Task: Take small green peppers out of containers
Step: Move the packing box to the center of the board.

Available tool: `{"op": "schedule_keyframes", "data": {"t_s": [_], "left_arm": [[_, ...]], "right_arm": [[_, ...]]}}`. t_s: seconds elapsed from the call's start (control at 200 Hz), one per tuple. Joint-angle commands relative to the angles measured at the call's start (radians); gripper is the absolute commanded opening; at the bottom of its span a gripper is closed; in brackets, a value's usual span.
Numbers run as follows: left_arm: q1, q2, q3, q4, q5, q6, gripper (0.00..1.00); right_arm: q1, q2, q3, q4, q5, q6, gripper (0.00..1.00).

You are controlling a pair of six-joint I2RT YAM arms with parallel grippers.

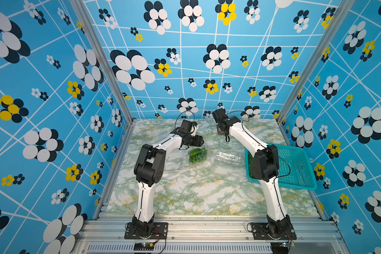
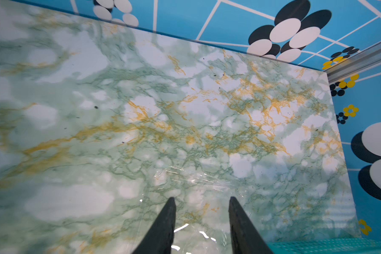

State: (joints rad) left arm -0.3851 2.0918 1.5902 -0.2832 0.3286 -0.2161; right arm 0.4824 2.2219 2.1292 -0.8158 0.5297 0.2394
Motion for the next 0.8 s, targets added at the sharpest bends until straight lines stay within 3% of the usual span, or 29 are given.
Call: {"op": "schedule_keyframes", "data": {"t_s": [0.0,0.245,0.395,0.55,0.794], "left_arm": [[0.009,-0.069,0.008,-0.037,-0.010,0.014,0.74],[0.008,-0.136,0.003,-0.059,0.003,-0.009,0.74],[-0.003,-0.233,-0.067,-0.073,-0.020,-0.065,0.74],[-0.034,-0.381,-0.224,-0.046,-0.019,-0.124,0.74],[-0.062,-0.547,-0.388,-0.115,-0.036,-0.191,0.75]], "right_arm": [[0.013,-0.212,-0.178,0.050,-0.212,0.021,0.42],[0.070,-0.571,-0.708,0.152,-0.475,0.153,0.43],[0.110,-0.716,-0.942,0.219,-0.525,0.230,0.43],[0.124,-0.759,-1.062,0.272,-0.534,0.261,0.43],[0.125,-0.653,-1.072,0.305,-0.516,0.262,0.42]]}}
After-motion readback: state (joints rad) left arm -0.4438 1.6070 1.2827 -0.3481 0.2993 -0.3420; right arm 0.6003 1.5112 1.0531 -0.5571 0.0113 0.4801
